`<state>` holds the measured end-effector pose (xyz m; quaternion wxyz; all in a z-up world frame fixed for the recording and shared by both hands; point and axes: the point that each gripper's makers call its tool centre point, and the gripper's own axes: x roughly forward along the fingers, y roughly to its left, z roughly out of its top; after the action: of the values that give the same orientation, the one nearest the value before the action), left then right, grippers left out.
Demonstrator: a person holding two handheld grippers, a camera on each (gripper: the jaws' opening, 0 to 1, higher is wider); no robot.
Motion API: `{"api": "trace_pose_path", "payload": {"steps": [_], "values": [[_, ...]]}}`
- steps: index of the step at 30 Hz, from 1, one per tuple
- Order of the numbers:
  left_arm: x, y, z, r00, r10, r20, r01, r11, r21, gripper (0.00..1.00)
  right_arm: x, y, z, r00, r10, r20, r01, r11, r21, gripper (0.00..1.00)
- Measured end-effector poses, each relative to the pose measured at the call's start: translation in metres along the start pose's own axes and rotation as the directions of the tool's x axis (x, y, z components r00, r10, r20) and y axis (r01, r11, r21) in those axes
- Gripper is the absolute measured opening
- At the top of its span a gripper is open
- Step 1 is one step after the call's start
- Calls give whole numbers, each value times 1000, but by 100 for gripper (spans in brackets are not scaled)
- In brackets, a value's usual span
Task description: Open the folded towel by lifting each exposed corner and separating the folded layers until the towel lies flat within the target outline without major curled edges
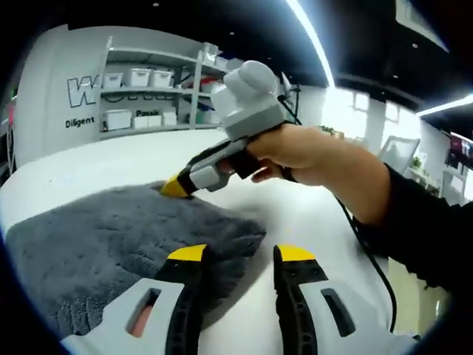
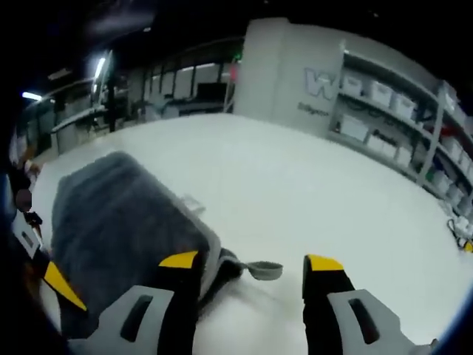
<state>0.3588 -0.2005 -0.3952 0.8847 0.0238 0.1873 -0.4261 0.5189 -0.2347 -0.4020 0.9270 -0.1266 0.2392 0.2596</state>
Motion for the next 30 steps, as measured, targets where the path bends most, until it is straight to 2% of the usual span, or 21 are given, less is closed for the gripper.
{"api": "trace_pose_path", "payload": {"steps": [7, 11, 12, 13, 15, 16, 18, 20, 23, 25, 30], "values": [[-3, -5, 2, 1000, -17, 17, 16, 997, 70, 38, -2, 3, -1, 1000, 9, 18, -9, 1000, 17, 56], [-8, -1, 8, 1000, -17, 25, 15, 996, 85, 42, -4, -7, -2, 999, -43, 6, 43, 999, 32, 71], [-10, 0, 10, 999, -19, 31, 16, 996, 89, 45, -4, -8, -1, 999, -46, 5, 46, 998, 32, 72], [-11, -1, 14, 999, -33, 43, 27, 992, 126, 50, -6, -9, -1, 999, -48, 5, 48, 998, 34, 74], [-15, 0, 15, 999, -38, 39, 32, 989, 147, 67, -9, -11, 0, 998, -61, -1, 61, 998, 35, 79], [-16, 1, 15, 998, -43, 39, 37, 988, 149, 73, -11, -13, 0, 998, -70, -8, 70, 997, 28, 81], [-22, 6, 18, 998, -54, 34, 48, 987, 151, 81, -16, -14, 1, 996, -85, -14, 85, 996, 15, 88], [-28, 14, 21, 999, -41, 30, 36, 986, 165, 90, -21, -16, 6, 994, -106, -3, 106, 994, 13, 100], [-38, 25, 27, 999, -27, 43, 17, 975, 221, 96, -31, -15, 13, 993, -116, 5, 116, 993, 17, 100], [-46, 34, 27, 999, -8, 31, 0, 970, 242, 98, -36, -12, 23, 993, -111, 41, 111, 994, 18, 100], [-69, 64, 32, 999, 37, 28, -42, 972, 232, 97, -55, -2, 40, 990, -103, 93, 103, 995, 7, 100]]}}
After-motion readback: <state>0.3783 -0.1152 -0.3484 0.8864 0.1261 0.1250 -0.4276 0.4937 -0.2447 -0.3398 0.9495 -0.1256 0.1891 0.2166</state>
